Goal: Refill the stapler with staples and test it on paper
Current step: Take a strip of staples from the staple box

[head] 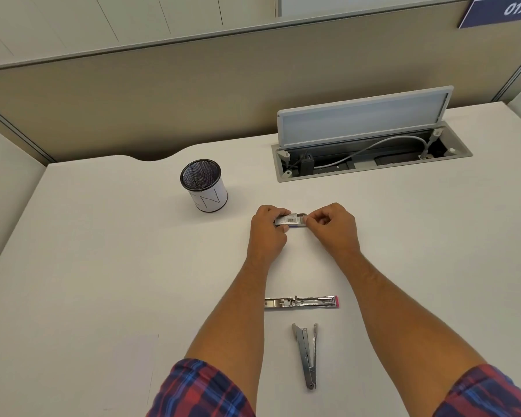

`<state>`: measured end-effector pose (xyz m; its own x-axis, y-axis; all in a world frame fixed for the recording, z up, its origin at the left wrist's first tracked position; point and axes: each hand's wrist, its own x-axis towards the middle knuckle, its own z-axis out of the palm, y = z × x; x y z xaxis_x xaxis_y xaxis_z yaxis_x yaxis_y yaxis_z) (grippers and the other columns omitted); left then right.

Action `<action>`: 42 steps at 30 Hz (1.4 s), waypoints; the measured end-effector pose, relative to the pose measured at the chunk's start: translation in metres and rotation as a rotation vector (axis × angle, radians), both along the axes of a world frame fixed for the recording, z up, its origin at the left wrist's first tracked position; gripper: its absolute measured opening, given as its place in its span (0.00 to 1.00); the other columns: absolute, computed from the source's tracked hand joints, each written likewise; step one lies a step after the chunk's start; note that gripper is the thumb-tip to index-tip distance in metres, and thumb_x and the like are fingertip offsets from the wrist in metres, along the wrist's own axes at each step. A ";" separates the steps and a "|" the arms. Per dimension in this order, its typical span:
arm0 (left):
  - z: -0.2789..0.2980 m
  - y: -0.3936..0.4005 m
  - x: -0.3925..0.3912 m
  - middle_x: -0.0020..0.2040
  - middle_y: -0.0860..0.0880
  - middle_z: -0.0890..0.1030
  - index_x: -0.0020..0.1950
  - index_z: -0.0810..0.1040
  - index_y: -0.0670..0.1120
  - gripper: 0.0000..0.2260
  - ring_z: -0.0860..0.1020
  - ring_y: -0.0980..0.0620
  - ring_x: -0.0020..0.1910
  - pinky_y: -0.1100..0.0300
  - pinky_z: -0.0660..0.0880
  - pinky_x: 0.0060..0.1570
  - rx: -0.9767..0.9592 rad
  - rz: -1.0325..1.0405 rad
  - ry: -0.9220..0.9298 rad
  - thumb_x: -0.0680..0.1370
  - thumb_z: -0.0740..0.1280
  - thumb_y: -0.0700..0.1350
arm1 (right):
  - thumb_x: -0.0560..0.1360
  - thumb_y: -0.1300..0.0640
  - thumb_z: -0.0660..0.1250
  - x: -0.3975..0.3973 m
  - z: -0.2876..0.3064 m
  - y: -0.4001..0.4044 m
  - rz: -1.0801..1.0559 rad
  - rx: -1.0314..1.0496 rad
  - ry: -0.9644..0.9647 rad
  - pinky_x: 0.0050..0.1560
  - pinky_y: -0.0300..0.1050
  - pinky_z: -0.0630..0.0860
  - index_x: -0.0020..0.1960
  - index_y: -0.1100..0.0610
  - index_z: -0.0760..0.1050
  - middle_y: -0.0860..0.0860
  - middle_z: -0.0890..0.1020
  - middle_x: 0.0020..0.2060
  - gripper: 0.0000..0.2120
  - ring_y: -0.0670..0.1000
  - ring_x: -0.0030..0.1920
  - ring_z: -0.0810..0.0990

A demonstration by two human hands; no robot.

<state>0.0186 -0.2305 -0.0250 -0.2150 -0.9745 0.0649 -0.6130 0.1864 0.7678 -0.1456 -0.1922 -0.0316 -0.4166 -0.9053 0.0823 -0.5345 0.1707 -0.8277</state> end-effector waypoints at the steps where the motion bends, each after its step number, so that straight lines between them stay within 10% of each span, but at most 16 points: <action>1: 0.000 0.000 0.000 0.53 0.52 0.74 0.59 0.83 0.44 0.17 0.74 0.56 0.51 0.80 0.65 0.50 0.002 0.000 0.000 0.73 0.71 0.31 | 0.73 0.55 0.76 -0.001 0.002 -0.002 -0.001 0.033 -0.008 0.37 0.32 0.70 0.42 0.56 0.84 0.48 0.80 0.41 0.04 0.45 0.37 0.77; 42: -0.003 -0.002 0.005 0.55 0.48 0.78 0.59 0.83 0.44 0.16 0.75 0.57 0.50 0.81 0.67 0.49 0.012 -0.012 0.058 0.72 0.72 0.32 | 0.73 0.54 0.77 -0.013 -0.001 0.001 0.203 -0.051 0.085 0.38 0.28 0.68 0.54 0.54 0.86 0.49 0.79 0.45 0.10 0.41 0.40 0.74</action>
